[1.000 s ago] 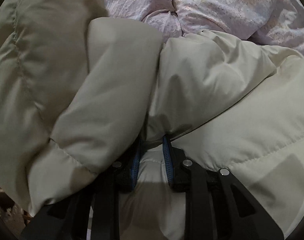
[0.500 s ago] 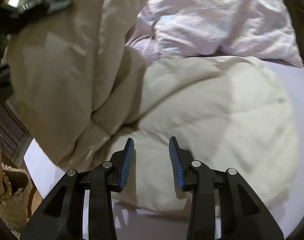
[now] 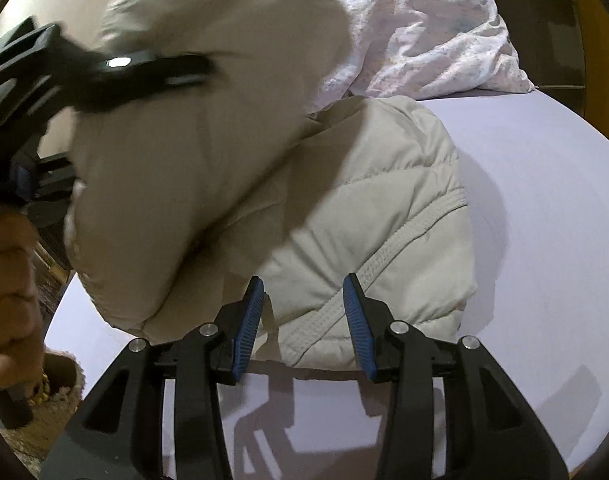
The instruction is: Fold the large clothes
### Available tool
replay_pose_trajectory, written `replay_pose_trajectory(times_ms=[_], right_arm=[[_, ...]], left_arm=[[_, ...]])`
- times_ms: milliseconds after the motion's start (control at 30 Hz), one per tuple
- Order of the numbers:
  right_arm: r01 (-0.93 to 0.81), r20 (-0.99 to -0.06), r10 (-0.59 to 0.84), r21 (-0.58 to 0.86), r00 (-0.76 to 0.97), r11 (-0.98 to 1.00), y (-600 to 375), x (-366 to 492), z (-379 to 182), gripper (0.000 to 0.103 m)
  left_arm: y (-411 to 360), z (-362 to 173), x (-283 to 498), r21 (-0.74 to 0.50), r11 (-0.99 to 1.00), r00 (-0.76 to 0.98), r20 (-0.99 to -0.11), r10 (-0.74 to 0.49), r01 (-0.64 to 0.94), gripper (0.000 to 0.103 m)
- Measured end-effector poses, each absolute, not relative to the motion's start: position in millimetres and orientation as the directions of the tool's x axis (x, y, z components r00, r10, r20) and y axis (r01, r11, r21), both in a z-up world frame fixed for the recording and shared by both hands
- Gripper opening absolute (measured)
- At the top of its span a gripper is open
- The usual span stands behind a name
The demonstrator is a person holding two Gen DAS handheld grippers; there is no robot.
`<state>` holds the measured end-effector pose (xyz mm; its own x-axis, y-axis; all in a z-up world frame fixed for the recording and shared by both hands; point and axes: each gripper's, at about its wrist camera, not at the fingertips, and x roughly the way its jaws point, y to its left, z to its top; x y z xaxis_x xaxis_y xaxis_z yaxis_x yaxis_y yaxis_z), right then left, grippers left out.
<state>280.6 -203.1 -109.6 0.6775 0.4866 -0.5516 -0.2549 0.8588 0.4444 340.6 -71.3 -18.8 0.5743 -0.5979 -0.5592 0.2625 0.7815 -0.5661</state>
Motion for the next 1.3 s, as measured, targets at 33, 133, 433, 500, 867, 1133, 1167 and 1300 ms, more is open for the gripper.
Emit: replay_pose_trajectory(times_ms=[33,133,433,500,867,1133,1167,1300], right_arm=[[-0.255,-0.548,0.487,0.447,0.680,0.858,-204,277,-111,0.044],[-0.250,-0.539,0.494,0.463,0.683,0.850,-210,269,-116,0.044],[-0.229,-0.535,0.502,0.495,0.680,0.838,-214,269,-119,0.044],[-0.227,-0.538,0.498,0.492,0.680,0.841,-214,270,-120,0.044],[-0.222,-0.543,0.498,0.494,0.676,0.840,-215,270,-122,0.045],[-0.221,-0.551,0.486,0.477,0.678,0.851,-214,272,-124,0.046],[-0.222,-0.552,0.484,0.474,0.679,0.852,-213,272,-125,0.046],[-0.223,-0.553,0.482,0.470,0.680,0.854,-211,270,-125,0.048]], left_arm=[[-76,-23,346,-0.570,0.777,0.552,-0.571,-0.607,0.265,0.032],[-81,-27,351,-0.572,0.773,0.512,-0.594,-0.620,0.273,0.035],[-57,14,320,-0.622,0.706,0.507,-0.511,-0.694,0.340,0.080],[-52,24,310,-0.606,0.720,0.529,-0.509,-0.678,0.340,0.081],[16,28,318,-0.465,0.877,0.693,-0.594,-0.408,0.118,0.083],[41,15,325,-0.359,0.933,0.728,-0.632,-0.266,0.029,0.083],[42,12,326,-0.335,0.942,0.730,-0.639,-0.240,0.016,0.083],[45,-1,332,-0.319,0.948,0.717,-0.662,-0.219,-0.004,0.083]])
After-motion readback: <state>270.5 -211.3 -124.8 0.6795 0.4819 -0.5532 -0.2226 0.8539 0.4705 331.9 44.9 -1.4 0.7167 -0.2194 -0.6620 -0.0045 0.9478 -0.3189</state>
